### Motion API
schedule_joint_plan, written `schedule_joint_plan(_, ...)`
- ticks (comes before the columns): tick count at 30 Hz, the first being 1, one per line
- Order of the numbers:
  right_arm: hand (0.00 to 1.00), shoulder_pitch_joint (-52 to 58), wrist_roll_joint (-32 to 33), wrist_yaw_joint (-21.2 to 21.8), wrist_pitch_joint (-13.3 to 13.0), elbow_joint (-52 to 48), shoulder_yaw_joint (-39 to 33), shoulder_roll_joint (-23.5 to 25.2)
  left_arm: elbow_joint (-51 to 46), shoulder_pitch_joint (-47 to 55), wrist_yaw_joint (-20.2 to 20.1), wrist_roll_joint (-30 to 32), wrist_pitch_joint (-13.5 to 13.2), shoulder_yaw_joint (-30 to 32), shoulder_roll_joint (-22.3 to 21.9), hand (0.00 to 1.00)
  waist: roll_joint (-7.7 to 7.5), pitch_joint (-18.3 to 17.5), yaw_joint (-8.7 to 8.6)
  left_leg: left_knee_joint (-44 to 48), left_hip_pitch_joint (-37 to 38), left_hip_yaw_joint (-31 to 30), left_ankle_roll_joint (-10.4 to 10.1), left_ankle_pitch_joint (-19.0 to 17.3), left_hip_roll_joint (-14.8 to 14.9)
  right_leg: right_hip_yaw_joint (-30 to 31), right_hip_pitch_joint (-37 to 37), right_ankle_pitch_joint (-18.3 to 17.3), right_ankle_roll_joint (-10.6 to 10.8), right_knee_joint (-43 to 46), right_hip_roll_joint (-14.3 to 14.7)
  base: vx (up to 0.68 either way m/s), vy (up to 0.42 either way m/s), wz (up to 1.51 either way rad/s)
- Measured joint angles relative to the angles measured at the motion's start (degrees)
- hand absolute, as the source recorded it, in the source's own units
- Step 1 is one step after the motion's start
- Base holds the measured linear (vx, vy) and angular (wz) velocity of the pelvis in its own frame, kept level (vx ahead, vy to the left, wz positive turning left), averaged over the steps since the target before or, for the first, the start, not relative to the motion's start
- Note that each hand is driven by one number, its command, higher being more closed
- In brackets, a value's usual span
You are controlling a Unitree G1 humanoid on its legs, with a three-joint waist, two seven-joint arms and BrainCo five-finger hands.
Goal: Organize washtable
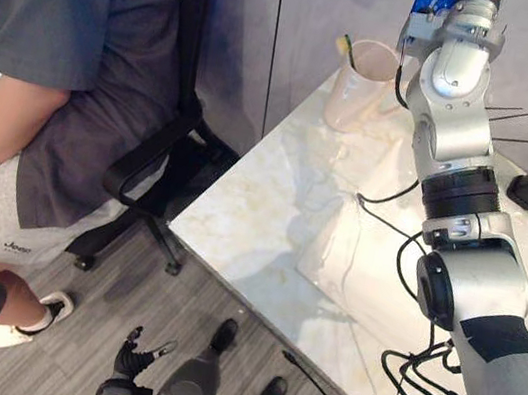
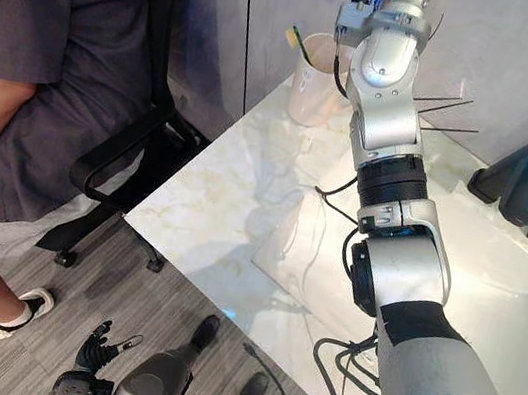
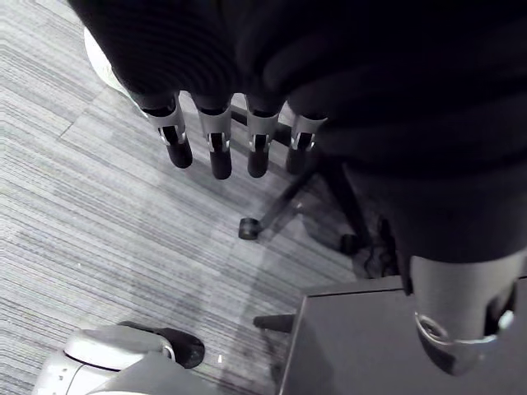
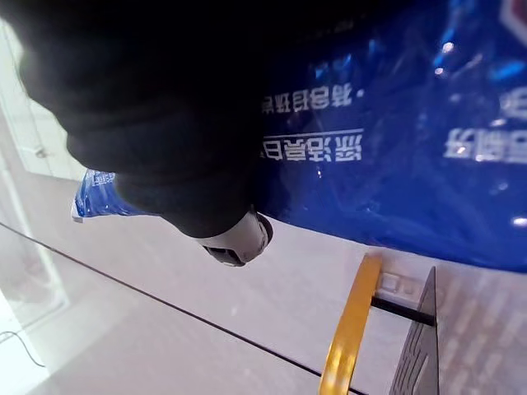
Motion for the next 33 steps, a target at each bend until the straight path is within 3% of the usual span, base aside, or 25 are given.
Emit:
schedule_joint_plan(23,1.00,-2.85,2.02,0.19,0.81,6.41,2.41,-0.13,1.23,-1.43,0.89,-1.91,-0.13,-1.83,0.04,0.00,1.48,2.56,0.42,1.04,-2.13,-1.04,-0.09,-0.05,0.32,-1.23,-1.43,0.01,-0.01,0.14,0.50,-0.01,0.004,0.02)
schedule_joint_plan(24,0.00,-2.85,2.08,0.19,0.87,6.77,2.41,-0.13,1.24,-1.43,0.90,-2.40,-0.13,-1.90,0.03,0.00,1.47,2.56,0.50,1.04,-2.13,-1.02,-0.09,-0.05,0.34,-1.24,-1.43,0.01,-0.01,0.14,0.52,0.00,0.000,0.00)
schedule_joint_plan(33,0.00,-2.85,2.15,0.15,0.92,6.80,2.42,-0.09,2.19,-1.93,0.90,-2.94,-0.11,-1.96,0.02,0.00,1.46,2.57,0.59,1.04,-2.11,-0.89,-0.10,-0.06,0.48,-1.23,-1.49,0.01,-0.01,0.16,0.60,0.00,0.000,0.00)
